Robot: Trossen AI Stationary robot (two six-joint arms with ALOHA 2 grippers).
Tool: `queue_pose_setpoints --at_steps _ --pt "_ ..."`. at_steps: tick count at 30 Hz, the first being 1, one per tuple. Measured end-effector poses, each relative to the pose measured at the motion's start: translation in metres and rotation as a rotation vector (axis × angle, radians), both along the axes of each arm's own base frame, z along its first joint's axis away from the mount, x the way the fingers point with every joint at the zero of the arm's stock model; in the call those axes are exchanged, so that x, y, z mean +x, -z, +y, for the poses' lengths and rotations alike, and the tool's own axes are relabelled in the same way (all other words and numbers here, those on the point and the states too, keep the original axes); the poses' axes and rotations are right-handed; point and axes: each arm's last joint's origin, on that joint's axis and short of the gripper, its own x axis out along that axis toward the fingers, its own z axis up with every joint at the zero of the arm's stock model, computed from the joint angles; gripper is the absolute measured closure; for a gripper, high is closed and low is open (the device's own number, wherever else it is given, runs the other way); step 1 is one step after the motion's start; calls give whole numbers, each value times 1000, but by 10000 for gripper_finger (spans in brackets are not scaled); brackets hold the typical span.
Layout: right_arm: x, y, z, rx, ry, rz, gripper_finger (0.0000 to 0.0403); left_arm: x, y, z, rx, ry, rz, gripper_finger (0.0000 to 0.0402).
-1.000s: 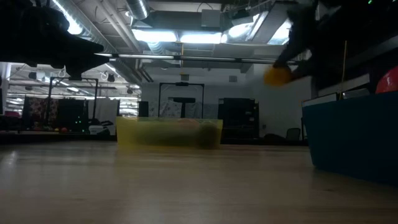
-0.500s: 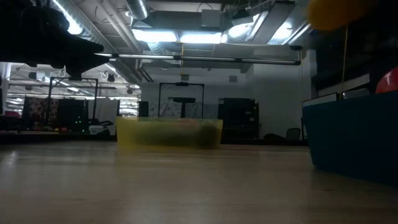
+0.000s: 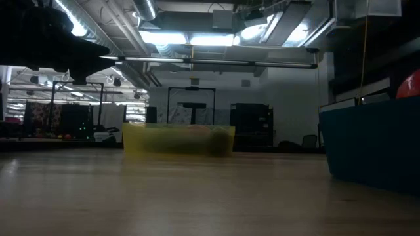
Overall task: Sort produce into baskets
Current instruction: Put the yellow lemon into the blue bin
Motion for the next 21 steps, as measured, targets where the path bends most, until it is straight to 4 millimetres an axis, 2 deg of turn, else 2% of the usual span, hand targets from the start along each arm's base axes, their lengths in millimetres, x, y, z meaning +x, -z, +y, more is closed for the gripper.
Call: queue_pose_setpoints --at_steps 6,11,21 --pt "-1 15 13 33 -72 130 219 0 0 0 0 0 0 179" --pt "1 20 15 60 -22 188 216 0 0 0 0 0 0 179" --pt "3 27 17 127 49 290 163 0 0 0 0 0 0 179"
